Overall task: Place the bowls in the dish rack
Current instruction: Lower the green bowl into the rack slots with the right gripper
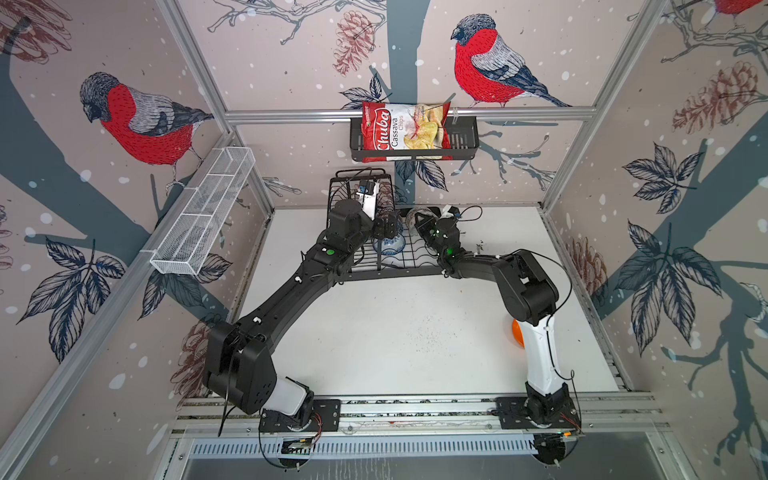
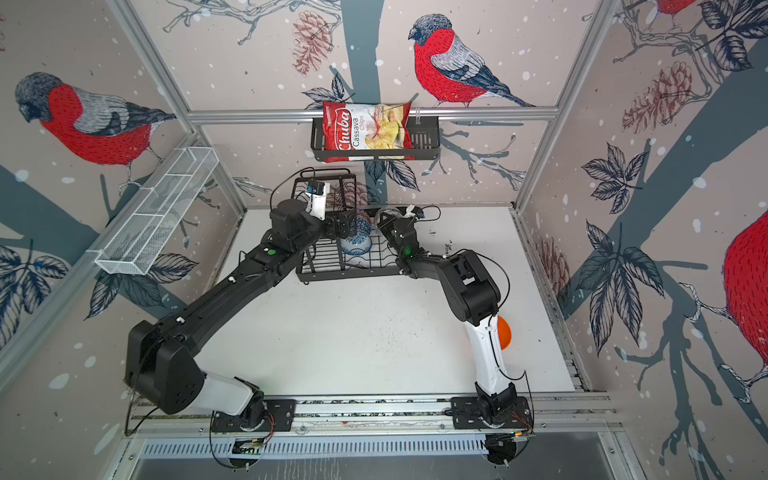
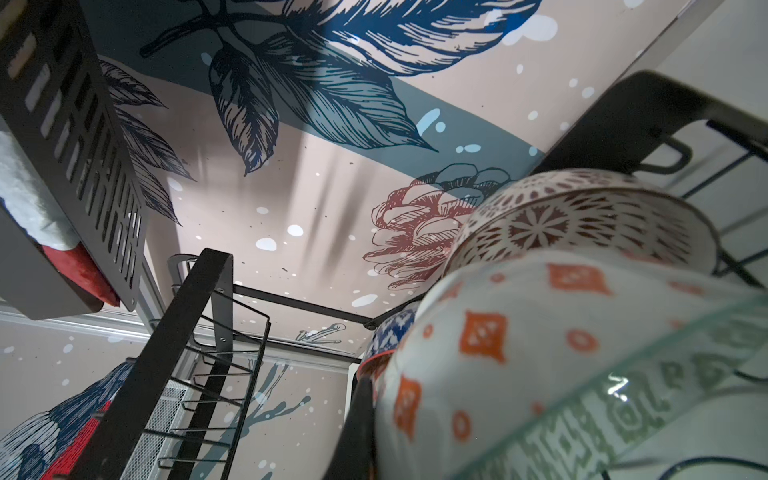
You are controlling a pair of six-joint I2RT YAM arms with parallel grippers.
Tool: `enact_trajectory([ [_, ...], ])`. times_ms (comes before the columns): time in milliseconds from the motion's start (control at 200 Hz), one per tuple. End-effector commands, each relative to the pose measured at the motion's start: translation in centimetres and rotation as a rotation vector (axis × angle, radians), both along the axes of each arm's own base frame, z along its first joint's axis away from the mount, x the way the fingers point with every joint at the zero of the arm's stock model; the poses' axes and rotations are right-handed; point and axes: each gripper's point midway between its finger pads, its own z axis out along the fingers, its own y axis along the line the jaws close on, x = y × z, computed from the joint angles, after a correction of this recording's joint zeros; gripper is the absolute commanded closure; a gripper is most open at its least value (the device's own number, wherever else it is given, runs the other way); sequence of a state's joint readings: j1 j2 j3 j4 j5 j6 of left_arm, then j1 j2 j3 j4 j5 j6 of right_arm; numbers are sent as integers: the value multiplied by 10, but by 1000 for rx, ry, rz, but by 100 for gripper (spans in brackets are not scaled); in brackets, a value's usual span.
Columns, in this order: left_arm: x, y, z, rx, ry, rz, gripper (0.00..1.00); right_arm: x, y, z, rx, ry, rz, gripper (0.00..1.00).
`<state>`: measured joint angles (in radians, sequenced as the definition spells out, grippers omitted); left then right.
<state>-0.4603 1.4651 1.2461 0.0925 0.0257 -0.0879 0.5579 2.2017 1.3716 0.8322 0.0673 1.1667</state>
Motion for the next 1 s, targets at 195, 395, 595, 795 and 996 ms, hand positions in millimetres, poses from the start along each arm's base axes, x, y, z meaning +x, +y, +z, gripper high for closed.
enact_trajectory([
  [195, -1, -4, 9, -31, -21, -23, 2, 10, 8, 19, 72, -86, 8, 100],
  [395, -1, -3, 8, -24, -23, -17, 2, 9, 11, 11, 100, -89, 14, 100],
  [595, -1, -3, 8, -31, -20, -22, 2, 7, 13, 11, 118, -108, 20, 100],
  [795, 0, -3, 6, -30, -15, -16, 2, 9, 13, 6, 133, -105, 12, 100],
  [996, 0, -3, 4, -30, -10, -11, 2, 10, 11, 2, 187, -118, 5, 100],
])
